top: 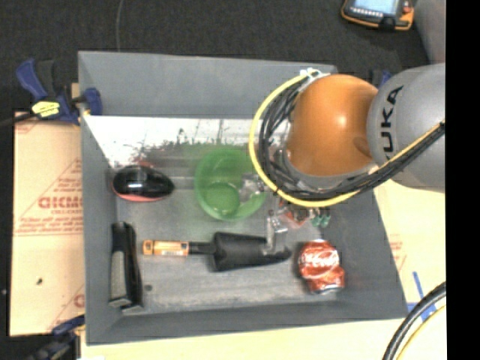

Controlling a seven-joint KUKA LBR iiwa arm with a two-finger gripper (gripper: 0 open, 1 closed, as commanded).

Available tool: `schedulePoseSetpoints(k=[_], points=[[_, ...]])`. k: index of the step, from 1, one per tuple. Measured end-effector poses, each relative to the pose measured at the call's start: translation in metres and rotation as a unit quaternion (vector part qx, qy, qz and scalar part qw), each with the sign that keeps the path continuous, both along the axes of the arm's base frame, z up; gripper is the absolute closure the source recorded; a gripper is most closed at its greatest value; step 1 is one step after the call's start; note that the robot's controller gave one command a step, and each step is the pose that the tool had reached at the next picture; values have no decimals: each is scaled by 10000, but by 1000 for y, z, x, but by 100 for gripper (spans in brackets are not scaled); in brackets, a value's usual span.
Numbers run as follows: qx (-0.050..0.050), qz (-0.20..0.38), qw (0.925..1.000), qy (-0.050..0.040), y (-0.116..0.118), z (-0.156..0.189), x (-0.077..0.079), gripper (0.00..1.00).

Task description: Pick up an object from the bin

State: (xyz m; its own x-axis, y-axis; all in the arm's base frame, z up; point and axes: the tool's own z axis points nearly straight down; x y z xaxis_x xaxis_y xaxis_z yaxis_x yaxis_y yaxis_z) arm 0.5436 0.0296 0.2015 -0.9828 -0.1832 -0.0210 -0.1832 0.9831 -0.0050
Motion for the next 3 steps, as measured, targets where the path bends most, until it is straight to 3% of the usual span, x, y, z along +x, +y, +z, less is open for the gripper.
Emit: schedulePoseSetpoints(k=[1,2,3], points=[[18,-717,9974,15,2,-36,-39,0],[17,-433,9990,-54,42,-32,-20,0],[15,-956,9954,31,12,-61,-40,0]])
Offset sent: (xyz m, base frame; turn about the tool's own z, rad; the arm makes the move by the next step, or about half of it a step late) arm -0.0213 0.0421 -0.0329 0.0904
